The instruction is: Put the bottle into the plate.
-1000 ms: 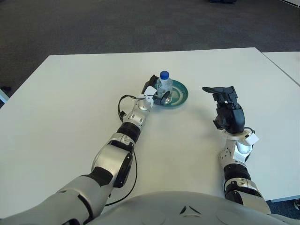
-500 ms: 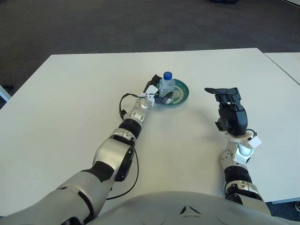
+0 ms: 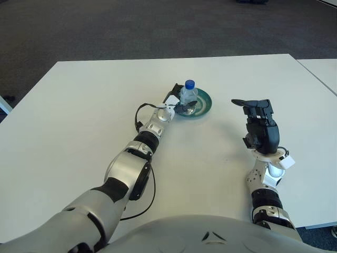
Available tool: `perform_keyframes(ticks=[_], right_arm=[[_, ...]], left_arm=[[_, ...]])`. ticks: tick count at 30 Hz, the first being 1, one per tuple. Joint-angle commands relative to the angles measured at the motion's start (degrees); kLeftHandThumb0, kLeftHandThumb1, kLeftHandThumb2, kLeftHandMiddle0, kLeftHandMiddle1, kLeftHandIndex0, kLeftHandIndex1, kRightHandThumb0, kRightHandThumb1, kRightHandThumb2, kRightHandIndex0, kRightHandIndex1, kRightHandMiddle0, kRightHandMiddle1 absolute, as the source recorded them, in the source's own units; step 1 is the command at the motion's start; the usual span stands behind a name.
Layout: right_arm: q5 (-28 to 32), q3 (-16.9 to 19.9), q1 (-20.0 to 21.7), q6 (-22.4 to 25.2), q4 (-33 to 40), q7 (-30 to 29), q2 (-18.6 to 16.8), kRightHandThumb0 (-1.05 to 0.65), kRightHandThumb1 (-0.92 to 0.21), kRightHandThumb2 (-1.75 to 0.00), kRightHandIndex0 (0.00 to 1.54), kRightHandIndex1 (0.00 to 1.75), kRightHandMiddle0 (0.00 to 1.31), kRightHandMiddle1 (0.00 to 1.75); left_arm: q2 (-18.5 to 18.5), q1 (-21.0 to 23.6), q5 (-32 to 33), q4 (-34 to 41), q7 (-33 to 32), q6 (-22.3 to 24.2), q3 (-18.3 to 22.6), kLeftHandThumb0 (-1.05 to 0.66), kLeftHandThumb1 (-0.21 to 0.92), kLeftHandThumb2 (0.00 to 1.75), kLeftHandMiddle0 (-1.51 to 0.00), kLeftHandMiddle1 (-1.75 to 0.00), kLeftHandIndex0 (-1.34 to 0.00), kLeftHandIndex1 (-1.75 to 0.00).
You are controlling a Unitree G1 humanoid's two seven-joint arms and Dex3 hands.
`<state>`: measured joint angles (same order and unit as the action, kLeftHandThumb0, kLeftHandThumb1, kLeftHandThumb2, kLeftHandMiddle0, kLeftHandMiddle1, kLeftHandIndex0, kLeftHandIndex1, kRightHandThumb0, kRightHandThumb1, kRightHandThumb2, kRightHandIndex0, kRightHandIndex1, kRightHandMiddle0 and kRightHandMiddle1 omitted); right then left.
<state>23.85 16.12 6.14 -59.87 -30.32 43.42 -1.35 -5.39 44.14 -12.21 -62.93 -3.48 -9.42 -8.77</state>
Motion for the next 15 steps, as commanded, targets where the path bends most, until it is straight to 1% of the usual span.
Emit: perform_keyframes(ticks=[1,2,5,8,9,11,15], right_arm=[[1.9,-0.8,-15.2,2.2,-8.8,-2.1,-8.2,-0.72,-0.91,-0.51,0.41,1.09,0.16,1.26],[1.9,-0.8,-15.2,2.1,-8.8,-2.1,-8.2,-0.73,-0.91,-0.51,0.41,1.09,0.16,1.26],[1.9,-0.9,-15.2,2.0,-8.9,-2.2,-8.1,-0.73,-0.92,-0.5,0.41,1.11,0.16,1.25],[2.1,-1.0,-15.2,2.3,-8.9,-2.1,-8.0,-0.72,-0.92,-0.5,0.42,1.12,0.17,1.26],[2.1,-1.0,-15.1,2.5,-9.0,-2.1,-7.9,-0.72,-0.92,-0.5,0.42,1.12,0.17,1.26],[2.1,-0.9,-15.0,2.9,-9.2,-2.2,-7.7,-0.72,-0.92,-0.49,0.43,1.13,0.18,1.27],[2.3,-0.9,-15.0,4.1,-9.0,-2.2,-7.7,-0.72,-0.91,-0.49,0.43,1.13,0.18,1.27]], left_arm=[[1.7,3.1,-0.9,-1.0,1.0,-0.4,-0.4,-0.97,0.92,0.26,-0.14,-0.11,0.0,-0.55],[1.7,3.2,-0.9,-1.0,0.9,-0.3,-0.4,-0.98,0.92,0.27,-0.12,-0.1,0.0,-0.49],[1.7,3.2,-0.8,-0.8,0.9,0.0,-0.4,-0.99,0.92,0.29,-0.09,-0.07,0.0,-0.41],[1.6,3.0,-0.5,-0.3,1.0,0.0,-0.1,-1.03,0.92,0.32,-0.04,-0.02,0.0,-0.24],[1.6,2.8,-0.4,0.1,1.0,-0.2,0.0,-1.03,0.92,0.33,-0.03,-0.02,0.0,-0.22],[1.6,2.5,-0.2,0.7,1.0,-0.4,0.1,-1.04,0.92,0.35,-0.01,-0.01,0.0,-0.12],[1.6,2.0,0.1,1.8,0.7,-1.1,0.3,-1.05,0.92,0.37,0.0,0.0,0.0,-0.03]])
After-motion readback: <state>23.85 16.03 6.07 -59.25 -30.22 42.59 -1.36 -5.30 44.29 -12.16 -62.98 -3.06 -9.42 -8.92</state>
